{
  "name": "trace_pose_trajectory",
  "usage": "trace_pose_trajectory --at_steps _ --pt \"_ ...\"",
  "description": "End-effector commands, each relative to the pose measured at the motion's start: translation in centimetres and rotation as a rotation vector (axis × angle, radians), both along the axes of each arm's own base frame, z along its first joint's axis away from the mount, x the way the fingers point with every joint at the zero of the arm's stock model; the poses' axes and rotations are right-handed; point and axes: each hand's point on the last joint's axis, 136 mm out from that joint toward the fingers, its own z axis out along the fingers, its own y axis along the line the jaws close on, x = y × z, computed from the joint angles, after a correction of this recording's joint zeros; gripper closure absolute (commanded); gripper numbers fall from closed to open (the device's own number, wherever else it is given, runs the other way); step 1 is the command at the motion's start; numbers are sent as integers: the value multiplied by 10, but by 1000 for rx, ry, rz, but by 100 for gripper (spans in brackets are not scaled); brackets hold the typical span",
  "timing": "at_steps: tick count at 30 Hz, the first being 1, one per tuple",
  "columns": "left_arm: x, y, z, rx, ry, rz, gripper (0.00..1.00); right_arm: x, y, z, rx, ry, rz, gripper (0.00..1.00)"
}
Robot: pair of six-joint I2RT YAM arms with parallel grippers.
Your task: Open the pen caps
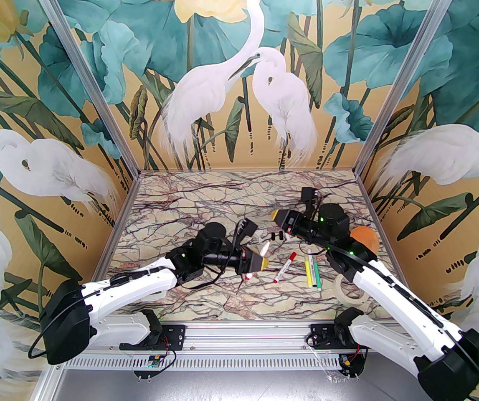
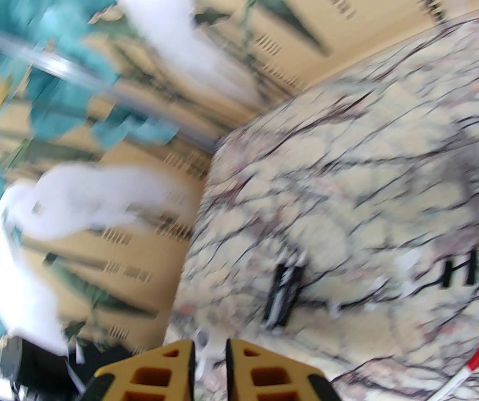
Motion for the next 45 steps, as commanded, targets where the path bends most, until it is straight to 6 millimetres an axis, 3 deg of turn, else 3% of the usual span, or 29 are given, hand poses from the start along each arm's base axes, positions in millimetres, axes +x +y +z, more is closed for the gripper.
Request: trace_pose_trajectory --at_steps 1,6,9,15,20,29,38,45 --pt "-2 0 -17 96 -23 -14 100 13 -14 -2 -43 10 -99 87" --pt "3 6 -6 68 -63 42 100 7 -12 -12 -93 13 -46 86" --pt "13 15 -2 85 -97 116 100 0 -18 -35 -194 45 -6 86" --pt "22 31 7 84 -129 211 97 -4 -48 -83 -380 135 20 85" --pt "27 44 16 64 -133 259 97 7 -73 -121 -469 232 2 85" --pt "31 62 21 60 -121 281 97 36 -93 -175 -610 367 13 86" --pt "32 67 17 67 -128 297 99 58 -113 -213 -709 468 30 85" --pt "33 71 20 65 -145 308 98 70 -113 -232 -697 499 51 85"
